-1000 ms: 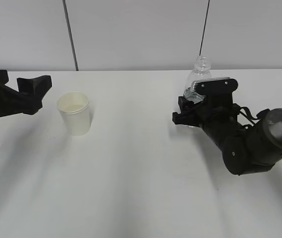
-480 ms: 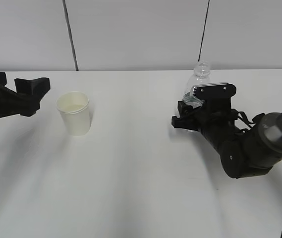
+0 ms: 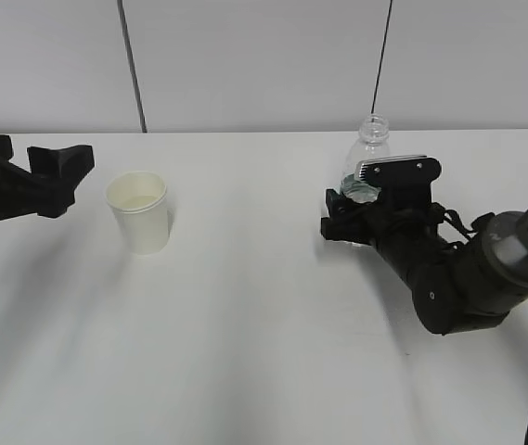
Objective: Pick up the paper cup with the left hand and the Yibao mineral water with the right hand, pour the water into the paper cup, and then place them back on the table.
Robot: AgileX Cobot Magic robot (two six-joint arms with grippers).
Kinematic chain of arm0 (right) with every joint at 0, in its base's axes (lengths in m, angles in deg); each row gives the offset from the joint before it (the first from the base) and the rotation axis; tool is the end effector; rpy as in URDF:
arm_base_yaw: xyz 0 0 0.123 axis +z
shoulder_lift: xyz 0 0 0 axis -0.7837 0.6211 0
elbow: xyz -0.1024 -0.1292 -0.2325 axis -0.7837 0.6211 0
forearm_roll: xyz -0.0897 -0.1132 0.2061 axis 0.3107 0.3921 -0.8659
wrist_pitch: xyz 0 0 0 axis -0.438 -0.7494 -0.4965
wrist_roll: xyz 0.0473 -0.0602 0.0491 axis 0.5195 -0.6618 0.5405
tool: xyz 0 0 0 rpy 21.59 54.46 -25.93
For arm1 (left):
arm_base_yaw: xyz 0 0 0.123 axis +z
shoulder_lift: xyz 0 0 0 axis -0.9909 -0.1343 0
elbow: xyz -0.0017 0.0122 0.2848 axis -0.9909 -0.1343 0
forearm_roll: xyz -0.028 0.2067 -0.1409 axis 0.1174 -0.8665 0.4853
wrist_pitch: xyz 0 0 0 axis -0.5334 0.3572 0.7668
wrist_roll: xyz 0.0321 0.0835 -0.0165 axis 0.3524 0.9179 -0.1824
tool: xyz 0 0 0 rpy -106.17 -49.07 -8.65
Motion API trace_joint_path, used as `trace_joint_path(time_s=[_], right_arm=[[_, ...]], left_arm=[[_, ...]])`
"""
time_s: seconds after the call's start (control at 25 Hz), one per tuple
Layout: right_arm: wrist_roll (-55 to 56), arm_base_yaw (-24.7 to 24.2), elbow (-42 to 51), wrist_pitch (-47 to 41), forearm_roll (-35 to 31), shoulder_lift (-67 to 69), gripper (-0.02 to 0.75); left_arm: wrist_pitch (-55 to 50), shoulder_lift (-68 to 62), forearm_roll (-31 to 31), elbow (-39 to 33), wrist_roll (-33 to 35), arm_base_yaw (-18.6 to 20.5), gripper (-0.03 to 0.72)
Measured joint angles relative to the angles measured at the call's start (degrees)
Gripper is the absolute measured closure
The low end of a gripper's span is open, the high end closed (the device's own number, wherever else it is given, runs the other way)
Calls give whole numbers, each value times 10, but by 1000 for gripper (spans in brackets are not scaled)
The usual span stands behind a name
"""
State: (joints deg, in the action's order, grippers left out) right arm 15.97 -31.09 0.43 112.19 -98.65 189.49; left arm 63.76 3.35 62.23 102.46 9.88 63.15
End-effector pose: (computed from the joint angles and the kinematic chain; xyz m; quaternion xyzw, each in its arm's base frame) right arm 0.3758 0.1187 0.0754 -0.0485 0.7858 0.0381 0.6154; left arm 0.2380 -0.0818 0.2222 0.1121 0.7800 -0.1116 0.6054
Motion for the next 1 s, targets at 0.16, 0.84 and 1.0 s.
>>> trace_joint_path(time_s=[0.16,0.84,1.0], right_arm=[[0,0,1,0,0,0,83],[26,0,130,41,39,-23,80],[29,0,163,35,41,-85,85]], left_arm=[[0,0,0,0,0,0,99],[-49,1,0,0,0,-23,101],[-80,29,0,1,0,-23,101]])
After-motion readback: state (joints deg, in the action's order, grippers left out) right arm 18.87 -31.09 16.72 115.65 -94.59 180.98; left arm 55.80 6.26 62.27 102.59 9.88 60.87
